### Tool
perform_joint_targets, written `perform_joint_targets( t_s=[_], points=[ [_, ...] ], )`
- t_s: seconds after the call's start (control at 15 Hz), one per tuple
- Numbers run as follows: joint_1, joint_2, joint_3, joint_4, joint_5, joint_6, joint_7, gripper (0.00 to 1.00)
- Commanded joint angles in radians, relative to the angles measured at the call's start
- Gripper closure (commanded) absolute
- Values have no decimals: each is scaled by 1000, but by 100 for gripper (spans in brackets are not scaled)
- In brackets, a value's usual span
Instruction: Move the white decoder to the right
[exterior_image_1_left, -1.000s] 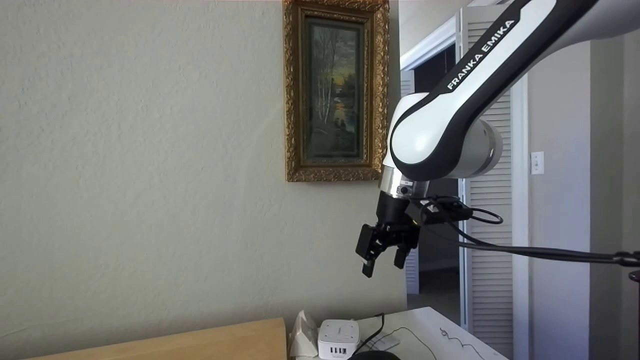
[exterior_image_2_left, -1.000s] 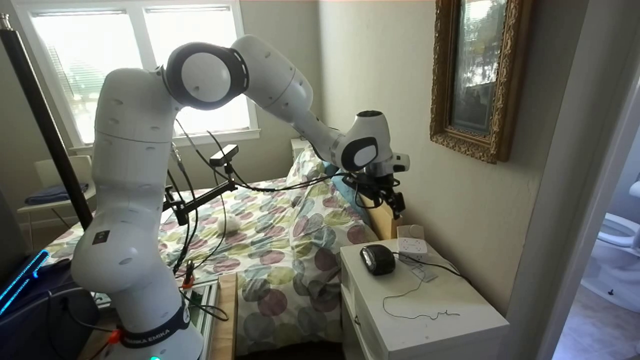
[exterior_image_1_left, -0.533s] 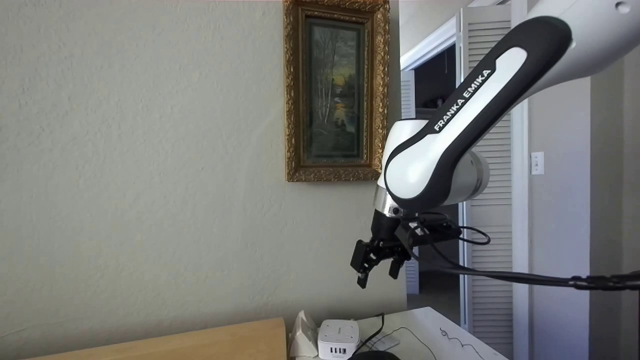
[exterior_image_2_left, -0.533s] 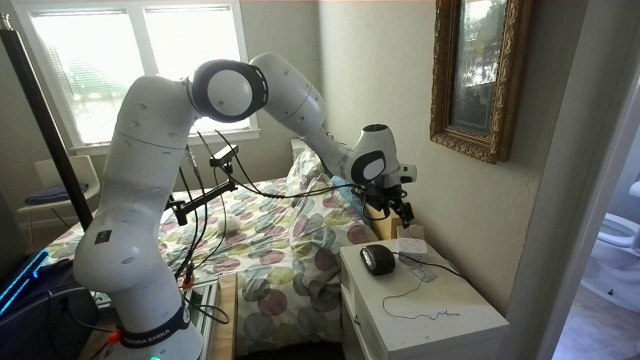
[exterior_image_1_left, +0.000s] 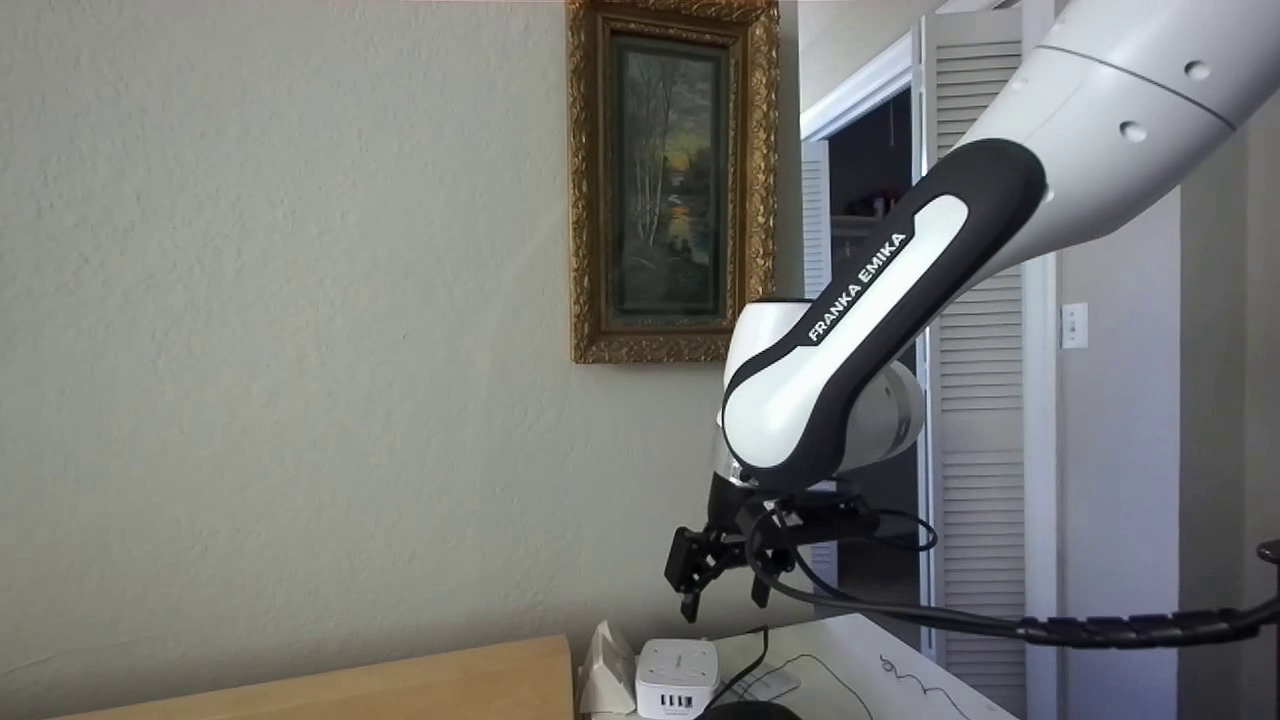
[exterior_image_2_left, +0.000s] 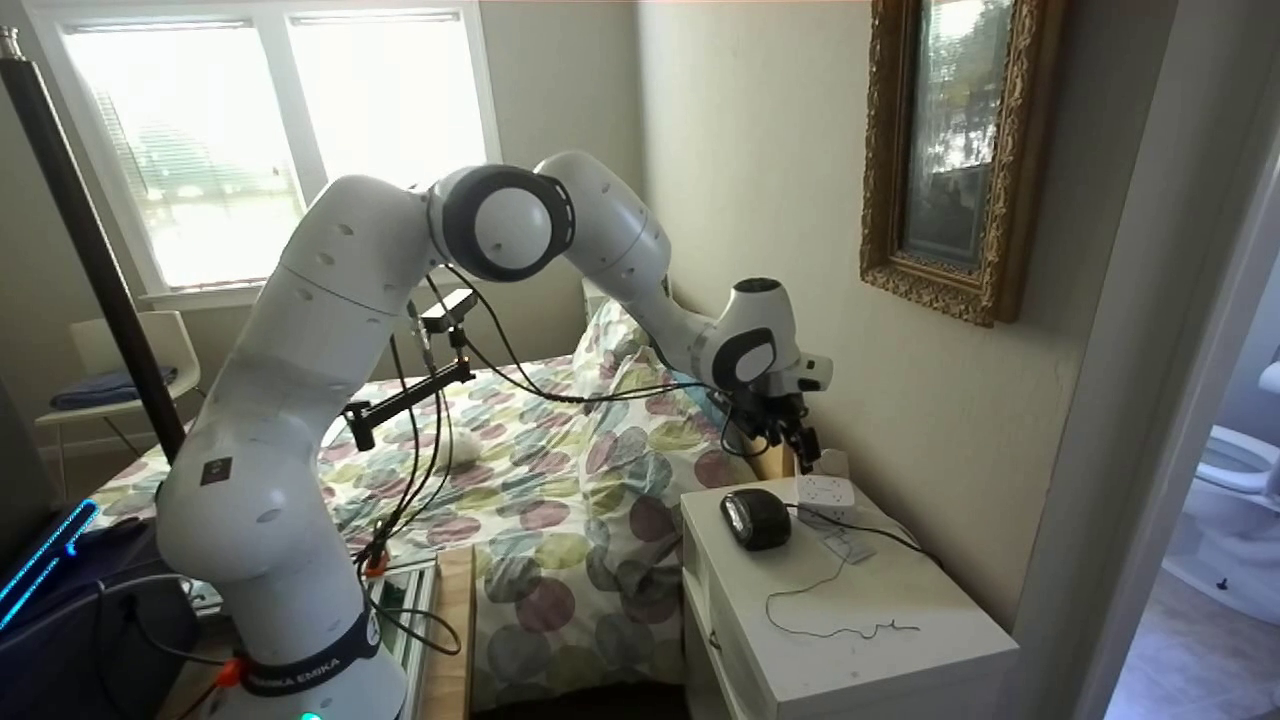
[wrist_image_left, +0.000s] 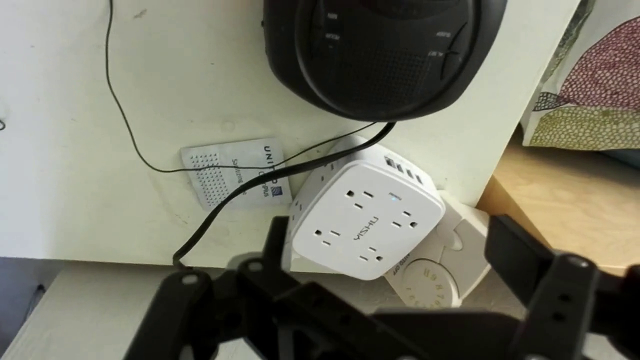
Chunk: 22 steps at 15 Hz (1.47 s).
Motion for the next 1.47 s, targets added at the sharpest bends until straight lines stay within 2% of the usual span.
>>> perform_joint_targets(
  t_s=[0.0, 0.2, 0.6, 0.67, 1.0, 1.07, 1.13, 1.4],
  points=[
    [-19, 53, 29, 39, 49, 15, 9, 0],
    [-48, 80, 65, 36, 71, 64, -42, 0],
    [-52, 141, 74, 15, 49, 291, -100, 0],
    [-35, 114, 52, 8, 53, 228, -75, 0],
    [-38, 119, 53, 3, 59, 231, -73, 0],
    [-14, 131, 21, 8, 42, 254, -61, 0],
    [-28, 142, 42, 16, 53, 256, -71, 0],
    [-24, 178, 47, 27, 52, 302, -81, 0]
  ],
)
